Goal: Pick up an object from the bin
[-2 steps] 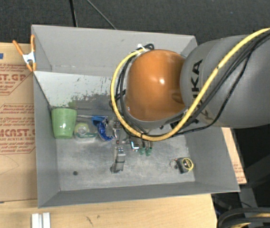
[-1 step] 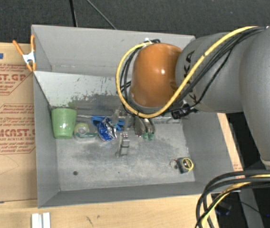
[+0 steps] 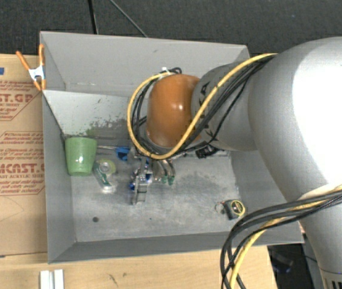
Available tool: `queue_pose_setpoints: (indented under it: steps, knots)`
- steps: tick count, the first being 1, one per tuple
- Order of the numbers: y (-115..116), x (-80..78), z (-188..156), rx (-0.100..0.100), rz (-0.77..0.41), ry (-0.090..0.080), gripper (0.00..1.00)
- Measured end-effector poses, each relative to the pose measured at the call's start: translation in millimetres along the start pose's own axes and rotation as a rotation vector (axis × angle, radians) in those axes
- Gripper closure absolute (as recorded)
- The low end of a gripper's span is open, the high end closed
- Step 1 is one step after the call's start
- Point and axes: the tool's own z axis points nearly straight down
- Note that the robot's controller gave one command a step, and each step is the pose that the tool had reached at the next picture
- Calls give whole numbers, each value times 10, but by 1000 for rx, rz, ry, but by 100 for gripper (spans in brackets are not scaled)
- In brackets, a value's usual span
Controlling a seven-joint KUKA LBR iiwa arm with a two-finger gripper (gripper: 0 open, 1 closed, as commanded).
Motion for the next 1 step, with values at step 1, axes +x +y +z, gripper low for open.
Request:
queue_pose_setpoints:
  steps: [1]
  knots:
    - [0,-2,-31,-1,1,-1,100]
